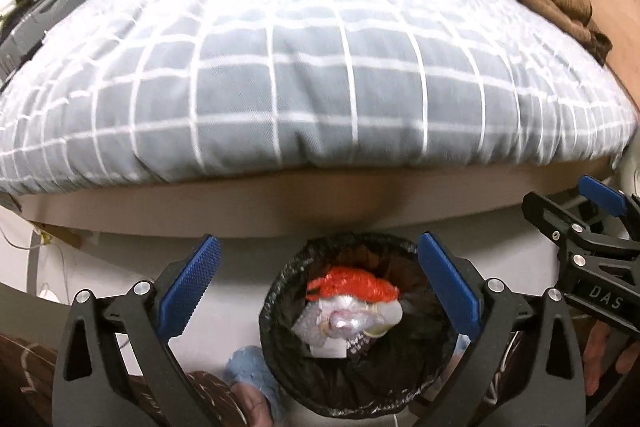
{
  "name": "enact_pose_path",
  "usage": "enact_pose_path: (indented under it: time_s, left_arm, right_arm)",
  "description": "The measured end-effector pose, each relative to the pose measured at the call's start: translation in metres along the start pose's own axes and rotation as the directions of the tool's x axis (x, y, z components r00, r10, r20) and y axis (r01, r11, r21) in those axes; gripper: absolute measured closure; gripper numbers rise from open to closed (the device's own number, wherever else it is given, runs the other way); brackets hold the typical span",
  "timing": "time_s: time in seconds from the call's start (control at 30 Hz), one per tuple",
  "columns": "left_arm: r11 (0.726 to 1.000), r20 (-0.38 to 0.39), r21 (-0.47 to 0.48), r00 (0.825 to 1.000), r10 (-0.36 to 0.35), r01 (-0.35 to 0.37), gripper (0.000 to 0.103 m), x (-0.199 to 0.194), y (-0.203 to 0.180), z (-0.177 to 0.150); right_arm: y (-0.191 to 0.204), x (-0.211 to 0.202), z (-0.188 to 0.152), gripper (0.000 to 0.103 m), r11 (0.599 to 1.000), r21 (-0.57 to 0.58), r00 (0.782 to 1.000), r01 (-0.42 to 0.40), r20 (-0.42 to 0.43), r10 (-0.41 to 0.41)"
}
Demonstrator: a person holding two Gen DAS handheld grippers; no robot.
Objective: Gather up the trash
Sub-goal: 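Raise both open tools from the bin back over the bed, then move the left tool to the white tissue and close it on the tissue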
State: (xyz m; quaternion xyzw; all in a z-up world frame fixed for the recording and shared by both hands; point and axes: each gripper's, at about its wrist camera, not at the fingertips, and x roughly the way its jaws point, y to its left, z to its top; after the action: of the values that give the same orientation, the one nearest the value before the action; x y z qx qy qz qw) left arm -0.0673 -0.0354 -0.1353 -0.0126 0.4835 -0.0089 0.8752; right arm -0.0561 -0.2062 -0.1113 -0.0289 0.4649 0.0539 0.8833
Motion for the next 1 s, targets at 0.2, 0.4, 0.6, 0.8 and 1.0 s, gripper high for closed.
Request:
enact_pose_path:
  time_s: [0.2,0.4,0.6,0.8,1.0]
  left_arm:
    - [1.0,0.085,-0.02,0.996,0.005,-0.003,0.006,-0.029,0.007,0.025]
    - [1.0,0.14,-0.032,0.99,0.004,0.001,0.006,-0.045,0.007,0.044]
    - [0.999,0.188,-0.037,0.982,-0.021,0.028,0.006,-0.059,0.003,0.06]
    - [0.999,0.219,-0.04,0.976,-0.008,0.017,0.006,-0.061,0.002,0.078]
    - [0.996,0.246,-0.081,0.969,-0.01,0.031,0.006,-0.058,0.012,0.102]
  right_arm:
    - [-0.004,-0.025,0.021,0.009,1.0,0.013,0.996,0.003,0.092,-0.005]
    - [-0.007,-0.044,0.038,0.008,1.0,0.014,0.986,0.016,0.167,-0.018]
    - [-0.009,-0.055,0.055,0.008,1.0,0.016,0.974,0.004,0.227,-0.008]
    - [-0.01,-0.059,0.069,0.008,1.0,0.012,0.964,0.023,0.264,-0.025]
    - [-0.005,-0.054,0.088,0.008,0.999,-0.025,0.956,0.026,0.292,-0.017]
